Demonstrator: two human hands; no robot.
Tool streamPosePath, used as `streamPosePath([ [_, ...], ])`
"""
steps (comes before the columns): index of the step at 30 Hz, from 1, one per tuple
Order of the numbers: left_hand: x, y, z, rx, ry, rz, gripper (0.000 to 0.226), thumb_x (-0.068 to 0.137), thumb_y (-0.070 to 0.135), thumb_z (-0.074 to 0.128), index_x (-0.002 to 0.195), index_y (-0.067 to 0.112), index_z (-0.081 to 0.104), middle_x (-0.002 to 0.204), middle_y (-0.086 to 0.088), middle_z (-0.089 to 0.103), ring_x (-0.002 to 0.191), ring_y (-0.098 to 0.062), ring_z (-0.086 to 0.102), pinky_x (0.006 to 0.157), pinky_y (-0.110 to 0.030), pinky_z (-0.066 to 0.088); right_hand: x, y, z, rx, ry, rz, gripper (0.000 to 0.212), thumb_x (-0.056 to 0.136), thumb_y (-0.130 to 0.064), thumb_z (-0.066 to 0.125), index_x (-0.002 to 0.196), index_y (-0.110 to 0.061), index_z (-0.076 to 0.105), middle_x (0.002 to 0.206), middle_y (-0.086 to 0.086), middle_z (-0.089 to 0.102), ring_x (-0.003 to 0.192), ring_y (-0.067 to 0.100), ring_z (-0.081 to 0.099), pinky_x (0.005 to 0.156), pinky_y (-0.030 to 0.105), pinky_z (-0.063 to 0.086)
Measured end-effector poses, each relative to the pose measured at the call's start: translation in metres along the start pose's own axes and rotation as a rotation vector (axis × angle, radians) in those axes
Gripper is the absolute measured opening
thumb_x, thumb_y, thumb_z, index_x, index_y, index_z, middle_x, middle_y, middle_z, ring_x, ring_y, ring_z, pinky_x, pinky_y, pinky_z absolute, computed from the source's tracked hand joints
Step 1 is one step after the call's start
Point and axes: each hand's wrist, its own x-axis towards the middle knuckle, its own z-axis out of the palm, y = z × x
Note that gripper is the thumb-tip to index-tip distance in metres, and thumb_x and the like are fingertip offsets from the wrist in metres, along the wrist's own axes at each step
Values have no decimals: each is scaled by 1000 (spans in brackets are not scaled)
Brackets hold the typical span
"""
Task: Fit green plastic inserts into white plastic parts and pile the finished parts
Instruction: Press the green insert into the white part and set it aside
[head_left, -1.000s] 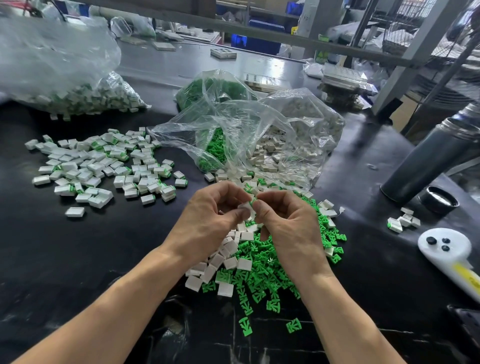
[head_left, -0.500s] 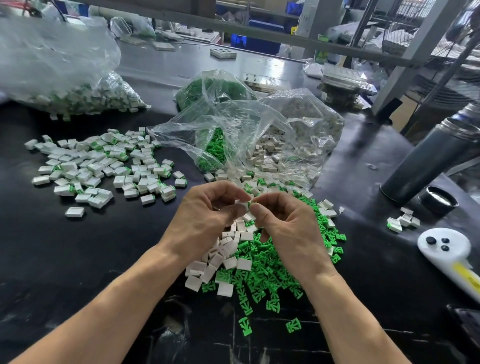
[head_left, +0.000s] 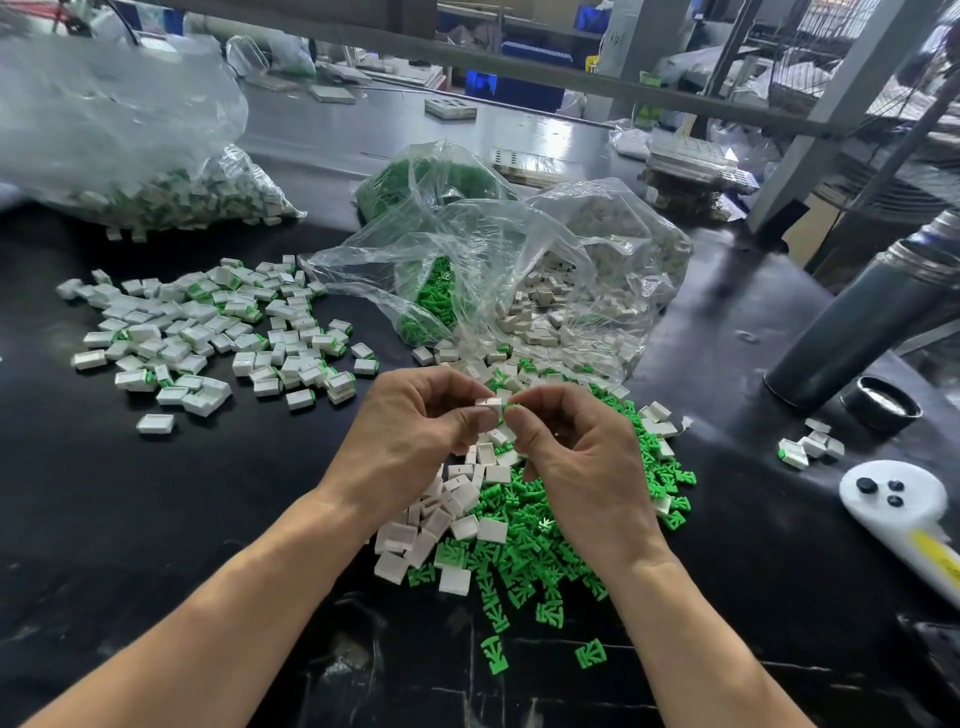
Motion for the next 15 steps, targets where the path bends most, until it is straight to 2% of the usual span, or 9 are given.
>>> streamPosePath([
  [3,-1,0,1,15,15,9,7,85,11,80,90,14,77,73,1,74,64,-9,65,68,-38,63,0,1,0,-24,-4,3,7,93,-18,75,96,-24,73,80,-4,73,69,11,67,65,29,57],
  [6,-1,1,0,41,16,20,8,85,8,80,87,15,77,73,0,74,64,-9,65,68,-41,64,0,2,-1,-41,-32,1,6,93,-17,76,96,-22,74,80,-3,73,66,13,68,62,29,59],
  [9,-1,2,-3,43,-9,29,11,85,3,79,85,14,77,74,-8,73,63,-14,64,67,-46,61,0,2,-3,-39,-67,1,7,93,-16,76,96,-22,74,81,-2,72,67,15,68,62,30,61],
  [15,-1,3,-3,39,-36,23,14,86,-2,76,85,11,78,77,-18,71,65,-19,63,67,-46,60,-2,0,-3,-61,-94,-26,10,93,-16,76,94,-26,74,80,-4,72,66,15,69,60,27,60],
])
